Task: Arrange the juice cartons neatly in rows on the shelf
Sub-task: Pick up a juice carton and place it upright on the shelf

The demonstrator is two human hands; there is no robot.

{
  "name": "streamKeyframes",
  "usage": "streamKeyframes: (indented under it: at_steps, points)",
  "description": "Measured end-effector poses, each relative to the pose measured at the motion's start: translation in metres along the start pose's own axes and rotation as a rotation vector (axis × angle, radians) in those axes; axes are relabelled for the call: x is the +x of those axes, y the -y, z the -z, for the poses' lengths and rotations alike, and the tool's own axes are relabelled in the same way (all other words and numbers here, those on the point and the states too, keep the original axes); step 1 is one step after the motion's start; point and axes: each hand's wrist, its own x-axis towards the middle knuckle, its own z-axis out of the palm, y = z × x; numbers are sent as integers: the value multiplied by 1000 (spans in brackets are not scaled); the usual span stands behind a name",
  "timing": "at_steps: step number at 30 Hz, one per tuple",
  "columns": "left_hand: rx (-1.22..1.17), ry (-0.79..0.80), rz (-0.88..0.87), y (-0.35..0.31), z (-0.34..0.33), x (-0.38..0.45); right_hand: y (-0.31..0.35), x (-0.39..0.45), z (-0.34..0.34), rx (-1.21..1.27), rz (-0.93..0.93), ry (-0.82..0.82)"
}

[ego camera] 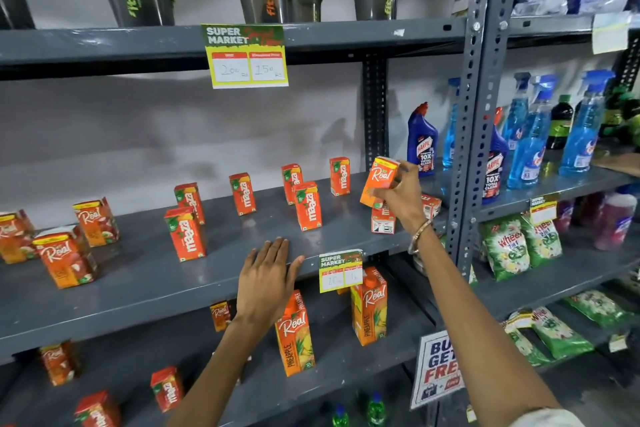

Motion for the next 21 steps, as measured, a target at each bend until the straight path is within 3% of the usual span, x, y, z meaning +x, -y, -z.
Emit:
streamKeyframes:
  at_steps: [6, 12, 21]
  points:
    - [-77, 61, -6, 9, 15, -9, 11, -29, -9, 297, -29, 190]
    - [-40, 29, -11, 51, 37, -47, 35, -85, -62, 399, -37, 384]
    - [16, -98, 155, 216, 93, -117, 106, -204, -224, 369, 76, 656]
